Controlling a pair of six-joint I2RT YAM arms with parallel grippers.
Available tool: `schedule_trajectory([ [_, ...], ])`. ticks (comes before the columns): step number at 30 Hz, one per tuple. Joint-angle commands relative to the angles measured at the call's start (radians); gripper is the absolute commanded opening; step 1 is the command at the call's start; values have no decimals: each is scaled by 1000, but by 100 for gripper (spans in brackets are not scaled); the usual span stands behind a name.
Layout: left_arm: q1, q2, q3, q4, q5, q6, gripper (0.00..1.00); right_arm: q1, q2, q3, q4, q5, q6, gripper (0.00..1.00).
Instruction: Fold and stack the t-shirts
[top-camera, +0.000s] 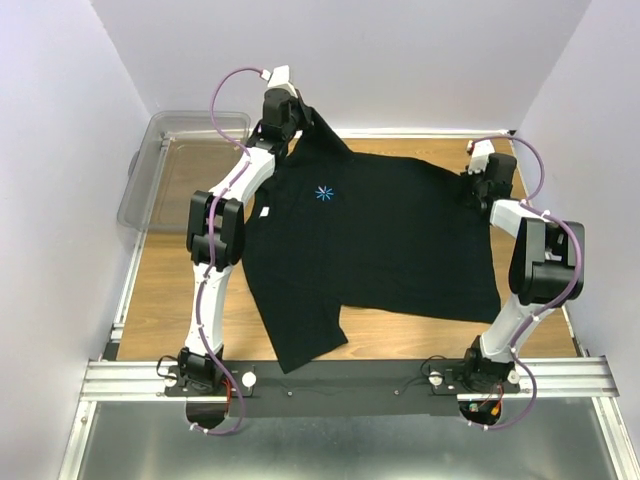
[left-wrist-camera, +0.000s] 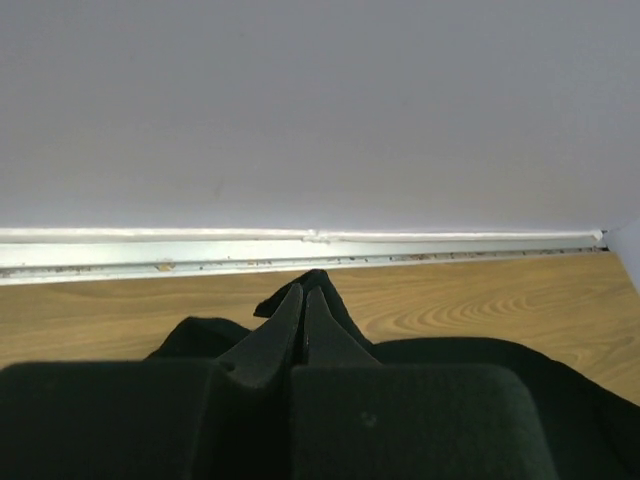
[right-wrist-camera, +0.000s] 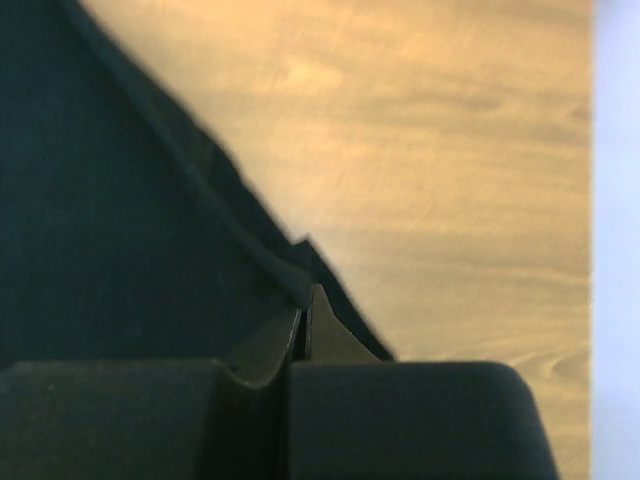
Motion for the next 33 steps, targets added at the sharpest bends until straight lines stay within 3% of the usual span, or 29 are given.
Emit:
schedule_trajectory([
  [1,1,30,87,-36,-51,7,0,-2,25,64,92,47,32,1],
  [14,7,59,144,-31,-40,-5,0,-42,110,174,112,60,44,0],
  [25,17,93,202,-14,-6,10,0,-43,340,412,132,95,-23,1],
  [33,37,108,204,47,95,12,0,-60,391,478,135,112,-8,0],
])
